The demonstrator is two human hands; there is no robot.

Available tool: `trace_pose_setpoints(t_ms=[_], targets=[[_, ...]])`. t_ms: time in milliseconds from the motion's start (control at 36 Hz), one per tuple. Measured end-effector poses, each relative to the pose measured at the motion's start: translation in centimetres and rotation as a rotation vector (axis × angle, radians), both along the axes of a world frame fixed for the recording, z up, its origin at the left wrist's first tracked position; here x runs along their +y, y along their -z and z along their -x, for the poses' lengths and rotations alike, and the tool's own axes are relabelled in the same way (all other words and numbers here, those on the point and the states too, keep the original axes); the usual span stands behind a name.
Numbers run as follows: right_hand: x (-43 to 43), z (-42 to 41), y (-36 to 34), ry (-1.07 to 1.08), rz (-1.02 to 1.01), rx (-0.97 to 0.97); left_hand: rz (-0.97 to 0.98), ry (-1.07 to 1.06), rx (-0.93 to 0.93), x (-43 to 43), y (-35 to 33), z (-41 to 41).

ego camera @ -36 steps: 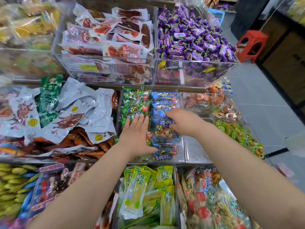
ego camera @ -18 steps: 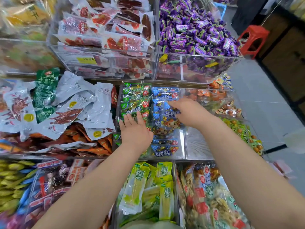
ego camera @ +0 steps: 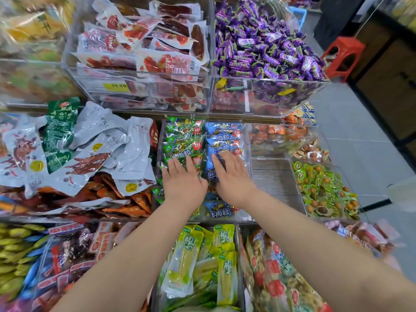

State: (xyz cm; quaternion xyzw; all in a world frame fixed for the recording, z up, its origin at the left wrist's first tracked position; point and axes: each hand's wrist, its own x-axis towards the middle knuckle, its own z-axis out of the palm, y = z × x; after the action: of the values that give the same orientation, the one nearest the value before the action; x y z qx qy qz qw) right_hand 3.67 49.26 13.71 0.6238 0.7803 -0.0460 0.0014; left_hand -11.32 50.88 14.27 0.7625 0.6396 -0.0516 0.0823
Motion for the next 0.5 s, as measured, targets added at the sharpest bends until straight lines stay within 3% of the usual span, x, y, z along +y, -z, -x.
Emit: trace_pose_setpoints(t_ms=[139, 500], targets=[[-0.1, 0.0, 1.8, 0.012, 0.010, -0.085, -0.057, 0.130, -0.004, 0.7, 0.4, 0.1], [2.5, -1.3, 1.8, -0.070, 0.071, -0.246, 0.024, 0.088, 0.007, 1.1, 0.9, 0.0]])
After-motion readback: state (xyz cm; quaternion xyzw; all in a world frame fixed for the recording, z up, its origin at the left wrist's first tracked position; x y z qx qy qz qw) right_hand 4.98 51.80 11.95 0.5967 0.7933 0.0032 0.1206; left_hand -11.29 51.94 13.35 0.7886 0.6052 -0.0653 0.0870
